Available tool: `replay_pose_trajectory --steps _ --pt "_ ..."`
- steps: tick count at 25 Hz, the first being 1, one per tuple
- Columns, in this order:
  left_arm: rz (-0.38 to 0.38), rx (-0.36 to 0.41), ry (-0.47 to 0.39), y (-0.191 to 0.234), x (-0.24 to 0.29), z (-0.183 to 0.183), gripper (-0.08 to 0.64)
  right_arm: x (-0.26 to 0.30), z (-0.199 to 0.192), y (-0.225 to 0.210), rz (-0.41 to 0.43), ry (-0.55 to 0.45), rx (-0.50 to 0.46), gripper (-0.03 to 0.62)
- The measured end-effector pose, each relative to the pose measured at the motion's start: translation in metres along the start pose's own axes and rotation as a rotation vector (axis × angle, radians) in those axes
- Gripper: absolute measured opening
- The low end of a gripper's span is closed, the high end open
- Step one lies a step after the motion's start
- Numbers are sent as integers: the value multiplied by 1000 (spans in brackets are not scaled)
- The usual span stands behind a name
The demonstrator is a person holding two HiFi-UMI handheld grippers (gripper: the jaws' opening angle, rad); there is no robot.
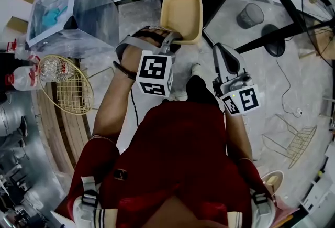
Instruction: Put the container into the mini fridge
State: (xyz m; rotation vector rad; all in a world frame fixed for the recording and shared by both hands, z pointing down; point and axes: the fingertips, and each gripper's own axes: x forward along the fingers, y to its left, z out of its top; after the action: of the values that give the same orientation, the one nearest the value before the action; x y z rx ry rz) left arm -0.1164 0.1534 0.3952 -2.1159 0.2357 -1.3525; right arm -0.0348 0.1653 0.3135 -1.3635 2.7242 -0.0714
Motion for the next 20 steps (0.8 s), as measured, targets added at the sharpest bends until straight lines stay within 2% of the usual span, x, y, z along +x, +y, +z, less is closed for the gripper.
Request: replay_pose_trajectory --steps 6,20 --pt "-4 -4 32 32 19 -9 103 28 3 -32 13 -19 -8 -2" --pt "8 -25 102 135 88 -18 100 95 11 -139 62 -35 16 -2"
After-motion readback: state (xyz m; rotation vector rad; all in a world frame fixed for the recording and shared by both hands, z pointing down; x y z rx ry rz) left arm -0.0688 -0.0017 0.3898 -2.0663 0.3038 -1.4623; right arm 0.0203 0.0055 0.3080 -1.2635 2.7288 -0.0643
